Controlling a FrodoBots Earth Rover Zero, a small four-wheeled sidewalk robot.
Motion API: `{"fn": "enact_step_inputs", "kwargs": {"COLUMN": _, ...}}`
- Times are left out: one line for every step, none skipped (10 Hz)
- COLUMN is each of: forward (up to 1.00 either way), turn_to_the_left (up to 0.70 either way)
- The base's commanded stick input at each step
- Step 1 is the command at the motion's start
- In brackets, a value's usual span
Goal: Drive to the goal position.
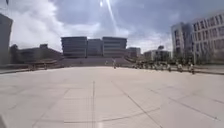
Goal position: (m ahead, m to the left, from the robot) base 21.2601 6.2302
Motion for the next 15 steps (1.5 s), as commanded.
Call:
{"fn": "enact_step_inputs", "kwargs": {"forward": 0.70, "turn_to_the_left": 0.00}}
{"fn": "enact_step_inputs", "kwargs": {"forward": 0.70, "turn_to_the_left": 0.00}}
{"fn": "enact_step_inputs", "kwargs": {"forward": 0.70, "turn_to_the_left": 0.00}}
{"fn": "enact_step_inputs", "kwargs": {"forward": 0.70, "turn_to_the_left": 0.00}}
{"fn": "enact_step_inputs", "kwargs": {"forward": 0.70, "turn_to_the_left": 0.00}}
{"fn": "enact_step_inputs", "kwargs": {"forward": 0.70, "turn_to_the_left": 0.00}}
{"fn": "enact_step_inputs", "kwargs": {"forward": 0.70, "turn_to_the_left": 0.00}}
{"fn": "enact_step_inputs", "kwargs": {"forward": 0.70, "turn_to_the_left": 0.00}}
{"fn": "enact_step_inputs", "kwargs": {"forward": 0.70, "turn_to_the_left": 0.00}}
{"fn": "enact_step_inputs", "kwargs": {"forward": 0.70, "turn_to_the_left": 0.00}}
{"fn": "enact_step_inputs", "kwargs": {"forward": 0.70, "turn_to_the_left": 0.00}}
{"fn": "enact_step_inputs", "kwargs": {"forward": 0.70, "turn_to_the_left": 0.00}}
{"fn": "enact_step_inputs", "kwargs": {"forward": 0.70, "turn_to_the_left": 0.00}}
{"fn": "enact_step_inputs", "kwargs": {"forward": 0.70, "turn_to_the_left": 0.00}}
{"fn": "enact_step_inputs", "kwargs": {"forward": 0.70, "turn_to_the_left": 0.00}}
